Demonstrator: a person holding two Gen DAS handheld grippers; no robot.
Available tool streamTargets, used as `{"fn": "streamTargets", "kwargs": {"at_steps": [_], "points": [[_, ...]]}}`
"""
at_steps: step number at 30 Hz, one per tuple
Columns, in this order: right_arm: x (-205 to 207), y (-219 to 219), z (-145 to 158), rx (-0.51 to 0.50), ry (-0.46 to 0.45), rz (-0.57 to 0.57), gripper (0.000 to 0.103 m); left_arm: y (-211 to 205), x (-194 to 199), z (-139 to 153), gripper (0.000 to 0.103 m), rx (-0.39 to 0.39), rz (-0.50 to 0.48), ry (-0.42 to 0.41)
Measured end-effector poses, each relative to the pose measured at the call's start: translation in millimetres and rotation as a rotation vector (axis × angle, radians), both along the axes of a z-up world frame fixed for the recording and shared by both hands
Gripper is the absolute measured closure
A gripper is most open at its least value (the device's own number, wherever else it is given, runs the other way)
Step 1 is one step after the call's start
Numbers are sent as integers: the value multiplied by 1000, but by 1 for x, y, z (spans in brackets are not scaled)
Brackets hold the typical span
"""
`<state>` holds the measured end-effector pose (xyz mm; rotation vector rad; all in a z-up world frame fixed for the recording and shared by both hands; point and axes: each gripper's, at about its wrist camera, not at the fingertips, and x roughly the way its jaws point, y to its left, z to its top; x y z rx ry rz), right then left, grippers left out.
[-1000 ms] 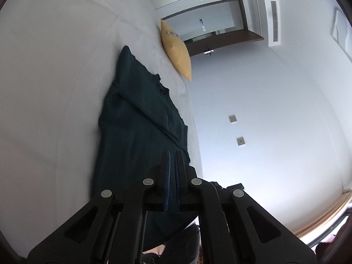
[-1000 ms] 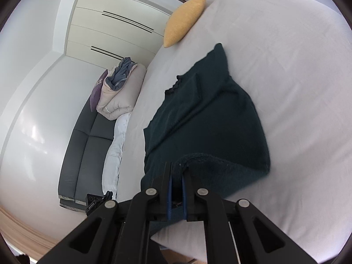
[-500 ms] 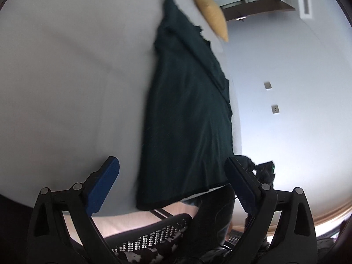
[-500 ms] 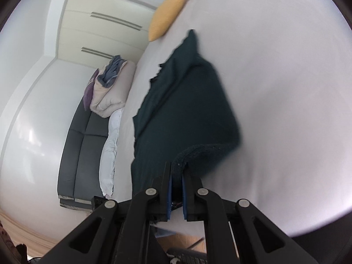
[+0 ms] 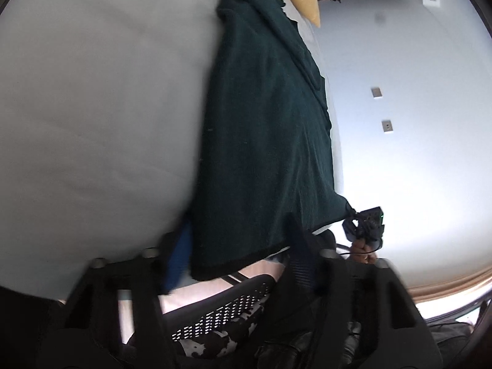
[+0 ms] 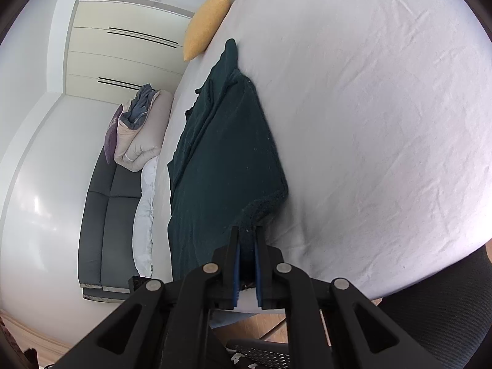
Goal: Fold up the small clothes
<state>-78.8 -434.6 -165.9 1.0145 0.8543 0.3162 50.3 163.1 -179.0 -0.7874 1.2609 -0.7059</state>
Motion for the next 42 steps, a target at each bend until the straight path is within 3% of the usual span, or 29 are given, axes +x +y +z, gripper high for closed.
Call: {"fn": "streamTargets", "kwargs": {"at_steps": [3, 5, 14, 15, 17, 20, 26, 31, 42], "points": [[-2, -1, -2, 5, 0, -4, 96, 7, 4, -15, 70, -63, 10, 38], [-3, 0, -4, 7, 2, -6, 96, 13, 6, -19, 70, -101, 16, 45], [-3, 1, -8, 9, 11, -6, 95, -2, 9, -11, 71, -108, -7, 11], [-2, 1, -8, 9, 12, -5, 96, 1, 9, -11, 74, -101, -5, 8], [-3, 1, -9, 9, 12, -5, 95, 0, 6, -11, 91, -69, -8, 11], [-4, 1, -9, 7, 11, -4, 96, -2, 0, -7, 97, -43, -13, 1], [-4, 1, -7, 0, 7, -3, 96, 3, -5, 17, 98, -82, 38, -64], [0, 5, 3, -6, -12, 2, 96, 6, -1, 55, 98, -129, 85, -152], [51, 23, 58, -44, -128, 32, 96, 13, 47, 106, 98, -190, 173, -243]]}}
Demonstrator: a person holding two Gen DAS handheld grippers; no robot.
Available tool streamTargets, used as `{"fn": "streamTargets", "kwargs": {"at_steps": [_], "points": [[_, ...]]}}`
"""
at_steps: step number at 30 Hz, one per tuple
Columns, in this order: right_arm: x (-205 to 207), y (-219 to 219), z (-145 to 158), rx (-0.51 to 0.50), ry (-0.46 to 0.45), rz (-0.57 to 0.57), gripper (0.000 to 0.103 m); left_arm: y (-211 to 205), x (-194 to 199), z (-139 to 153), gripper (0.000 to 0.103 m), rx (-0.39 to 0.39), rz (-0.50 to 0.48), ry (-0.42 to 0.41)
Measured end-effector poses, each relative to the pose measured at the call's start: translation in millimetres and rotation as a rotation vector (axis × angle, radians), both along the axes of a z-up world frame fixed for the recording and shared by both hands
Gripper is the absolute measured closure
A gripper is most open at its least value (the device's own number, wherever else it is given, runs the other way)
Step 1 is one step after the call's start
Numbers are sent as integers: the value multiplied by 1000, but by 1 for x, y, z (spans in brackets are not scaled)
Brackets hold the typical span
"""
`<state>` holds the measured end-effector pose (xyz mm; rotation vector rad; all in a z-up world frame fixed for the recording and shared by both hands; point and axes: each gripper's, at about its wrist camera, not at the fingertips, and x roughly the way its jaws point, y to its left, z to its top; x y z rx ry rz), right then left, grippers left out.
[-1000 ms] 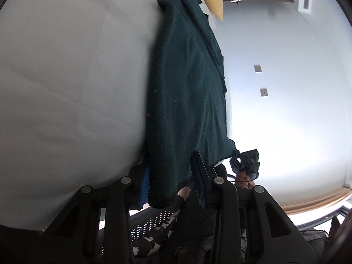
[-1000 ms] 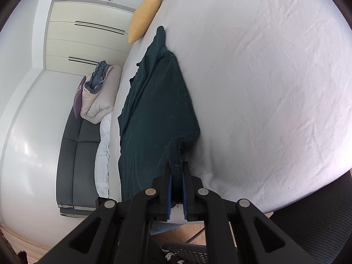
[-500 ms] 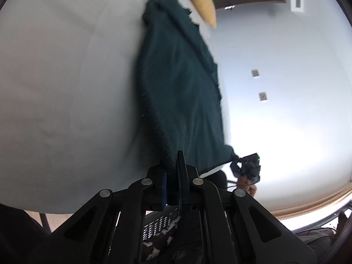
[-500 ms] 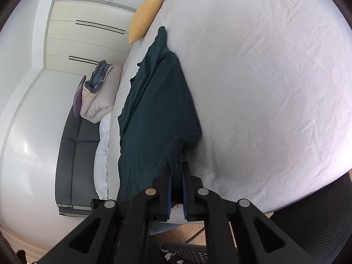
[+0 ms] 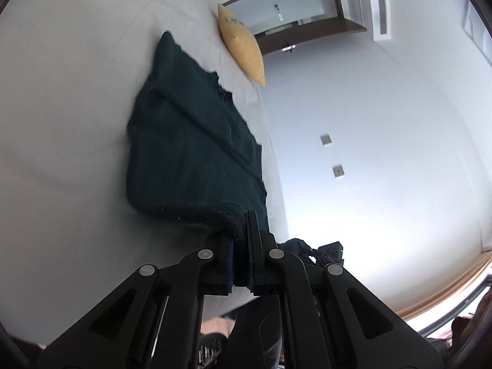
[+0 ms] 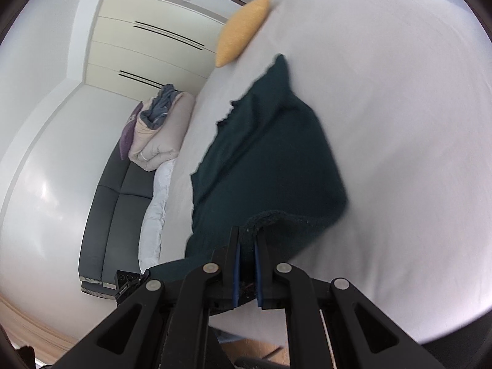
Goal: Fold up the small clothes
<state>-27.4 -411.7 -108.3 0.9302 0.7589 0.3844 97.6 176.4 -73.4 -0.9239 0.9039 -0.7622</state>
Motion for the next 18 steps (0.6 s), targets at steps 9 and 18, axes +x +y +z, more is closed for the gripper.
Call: {"fn": "streamTargets", "kwargs": {"at_steps": [9, 18], "points": [[86, 4, 40, -19, -60, -5, 96, 10, 68, 24, 98, 0, 67, -18], [168, -4, 54, -8, -59, -70, 96, -10, 157, 51, 98, 35, 81, -34]]}}
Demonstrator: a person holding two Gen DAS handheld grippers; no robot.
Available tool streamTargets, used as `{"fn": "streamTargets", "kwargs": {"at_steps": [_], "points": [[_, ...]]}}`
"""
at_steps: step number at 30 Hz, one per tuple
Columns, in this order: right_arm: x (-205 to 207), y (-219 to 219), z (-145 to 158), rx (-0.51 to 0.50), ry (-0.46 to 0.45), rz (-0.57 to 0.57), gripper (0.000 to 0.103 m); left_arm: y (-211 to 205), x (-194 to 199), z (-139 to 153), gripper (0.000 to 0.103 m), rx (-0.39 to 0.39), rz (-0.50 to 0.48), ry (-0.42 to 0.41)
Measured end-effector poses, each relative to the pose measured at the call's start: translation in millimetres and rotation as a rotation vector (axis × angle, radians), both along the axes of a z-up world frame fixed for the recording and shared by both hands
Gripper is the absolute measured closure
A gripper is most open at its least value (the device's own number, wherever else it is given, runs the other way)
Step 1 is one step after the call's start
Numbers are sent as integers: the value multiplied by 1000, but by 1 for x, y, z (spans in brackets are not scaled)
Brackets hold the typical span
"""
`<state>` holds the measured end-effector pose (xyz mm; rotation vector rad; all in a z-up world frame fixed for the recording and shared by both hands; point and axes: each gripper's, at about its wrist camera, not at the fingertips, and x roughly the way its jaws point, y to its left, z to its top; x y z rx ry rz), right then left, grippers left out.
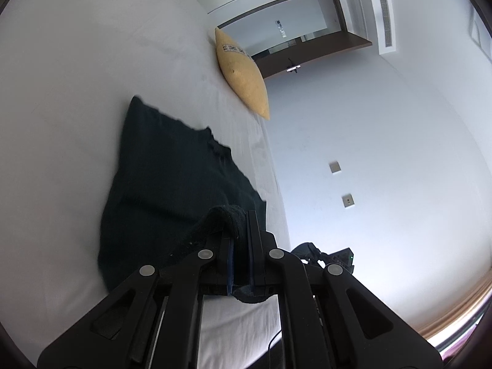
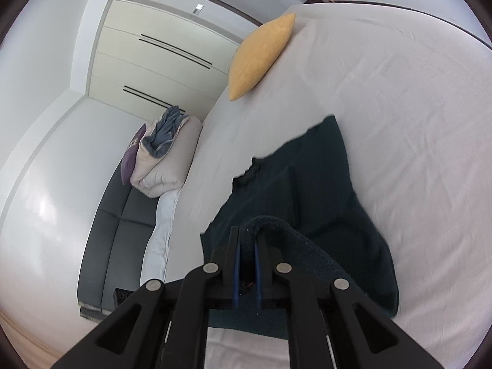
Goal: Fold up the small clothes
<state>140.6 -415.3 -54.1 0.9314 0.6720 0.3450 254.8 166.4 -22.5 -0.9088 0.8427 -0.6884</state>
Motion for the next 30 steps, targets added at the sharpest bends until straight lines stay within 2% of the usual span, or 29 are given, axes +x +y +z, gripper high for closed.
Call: {"fn": "streamTargets", "kwargs": {"at_steps": [5, 11, 18, 27, 30], "points": [[42, -11, -3, 9, 23, -48, 96, -7, 56, 2, 98, 2, 33, 21], [93, -23, -22, 20, 89, -99, 96, -14, 116, -18, 98, 44, 81, 79], [138, -28, -48, 20, 157, -126, 96, -11, 160, -59, 98, 76, 115, 144], [168, -31, -64, 9, 187, -136, 96, -24, 198, -91, 98, 135, 127, 180], [173, -35, -69, 14, 200, -156, 91, -22, 208, -107, 96, 123, 131, 211]]}}
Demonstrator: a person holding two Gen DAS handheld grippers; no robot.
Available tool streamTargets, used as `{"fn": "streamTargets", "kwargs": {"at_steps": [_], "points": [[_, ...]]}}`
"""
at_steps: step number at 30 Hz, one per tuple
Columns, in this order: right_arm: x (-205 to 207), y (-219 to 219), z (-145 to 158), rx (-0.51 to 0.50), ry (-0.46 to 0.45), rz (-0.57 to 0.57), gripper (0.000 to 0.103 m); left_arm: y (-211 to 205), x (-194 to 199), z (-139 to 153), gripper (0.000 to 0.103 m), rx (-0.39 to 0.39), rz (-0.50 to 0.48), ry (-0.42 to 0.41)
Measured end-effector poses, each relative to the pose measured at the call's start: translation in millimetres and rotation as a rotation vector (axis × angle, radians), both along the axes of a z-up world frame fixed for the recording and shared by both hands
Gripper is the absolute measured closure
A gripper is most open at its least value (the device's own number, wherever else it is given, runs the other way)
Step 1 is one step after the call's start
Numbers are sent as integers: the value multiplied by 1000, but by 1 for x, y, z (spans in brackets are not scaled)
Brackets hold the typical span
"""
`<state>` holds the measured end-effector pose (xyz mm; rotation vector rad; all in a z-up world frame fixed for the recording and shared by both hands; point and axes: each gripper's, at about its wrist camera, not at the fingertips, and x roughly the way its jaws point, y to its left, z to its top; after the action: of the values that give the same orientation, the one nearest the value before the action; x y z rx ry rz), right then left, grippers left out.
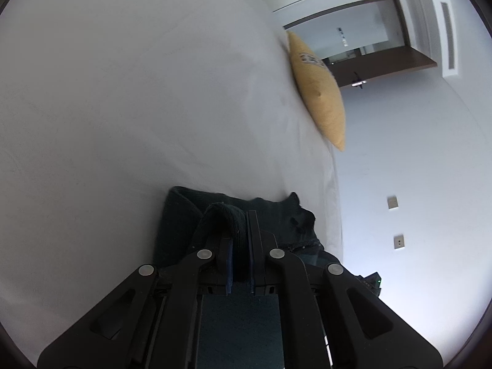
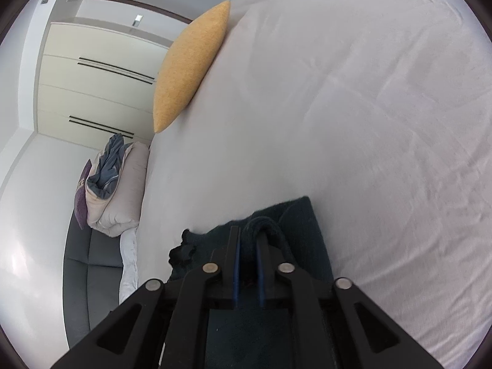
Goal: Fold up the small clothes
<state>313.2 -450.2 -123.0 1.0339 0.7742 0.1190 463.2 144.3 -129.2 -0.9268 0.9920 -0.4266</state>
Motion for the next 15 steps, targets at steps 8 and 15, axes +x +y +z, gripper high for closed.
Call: {"fn": "streamTargets", "kwargs": {"at_steps": [8, 15], "points": [[-4, -14, -4, 7, -14, -89, 69, 14, 11, 9, 13, -38, 56, -55], [-25, -16, 11, -90, -12, -162, 69, 34, -10, 34, 12, 21, 98, -91]]}}
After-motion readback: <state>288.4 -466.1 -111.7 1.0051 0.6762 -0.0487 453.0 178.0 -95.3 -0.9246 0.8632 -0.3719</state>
